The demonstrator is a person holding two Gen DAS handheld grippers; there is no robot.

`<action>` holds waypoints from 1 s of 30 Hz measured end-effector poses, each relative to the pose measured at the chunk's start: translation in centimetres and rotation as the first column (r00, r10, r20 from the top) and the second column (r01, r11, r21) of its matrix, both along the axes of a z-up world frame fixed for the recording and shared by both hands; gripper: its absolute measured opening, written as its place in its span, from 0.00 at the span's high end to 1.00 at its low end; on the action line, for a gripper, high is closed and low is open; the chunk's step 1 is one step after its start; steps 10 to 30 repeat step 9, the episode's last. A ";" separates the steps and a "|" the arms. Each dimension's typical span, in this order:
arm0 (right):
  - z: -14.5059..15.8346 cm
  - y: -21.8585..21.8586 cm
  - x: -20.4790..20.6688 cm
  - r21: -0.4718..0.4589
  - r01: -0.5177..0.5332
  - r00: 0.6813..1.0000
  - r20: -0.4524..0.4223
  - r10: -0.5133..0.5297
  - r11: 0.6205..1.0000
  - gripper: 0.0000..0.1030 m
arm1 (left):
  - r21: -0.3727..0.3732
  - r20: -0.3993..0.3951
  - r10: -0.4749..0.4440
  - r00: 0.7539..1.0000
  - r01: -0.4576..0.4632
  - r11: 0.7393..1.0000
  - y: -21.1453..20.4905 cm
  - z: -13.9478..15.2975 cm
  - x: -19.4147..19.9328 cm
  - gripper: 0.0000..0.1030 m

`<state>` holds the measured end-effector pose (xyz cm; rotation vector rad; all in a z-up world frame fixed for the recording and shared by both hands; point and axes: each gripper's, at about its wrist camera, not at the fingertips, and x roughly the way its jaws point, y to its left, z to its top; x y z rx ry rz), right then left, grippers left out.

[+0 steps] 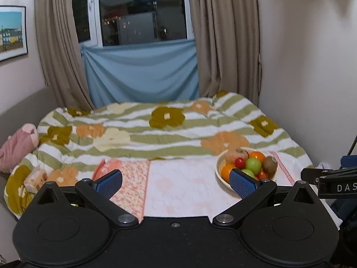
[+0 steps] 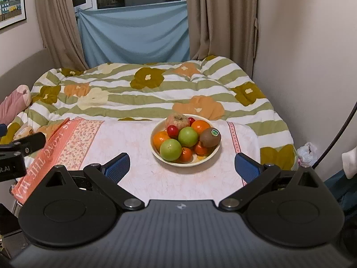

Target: Organize fruits

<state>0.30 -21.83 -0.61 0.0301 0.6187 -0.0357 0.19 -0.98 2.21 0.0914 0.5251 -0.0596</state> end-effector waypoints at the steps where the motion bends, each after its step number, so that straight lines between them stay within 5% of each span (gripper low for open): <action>1: 0.0 -0.1 0.2 0.000 -0.002 1.000 -0.004 0.002 1.000 0.00 | 0.005 0.007 0.012 1.000 -0.012 1.000 -0.1 0.0 0.0 0.00; 6: -0.2 -0.5 1.1 0.004 -0.010 1.000 -0.016 0.010 1.000 0.00 | 0.048 0.070 0.045 0.996 -0.049 0.998 -0.2 0.4 -0.4 0.00; 30: -0.4 -0.6 1.4 0.007 -0.010 1.000 -0.020 0.010 1.000 0.00 | 0.013 0.053 0.041 0.998 -0.041 0.999 0.1 0.4 0.0 0.00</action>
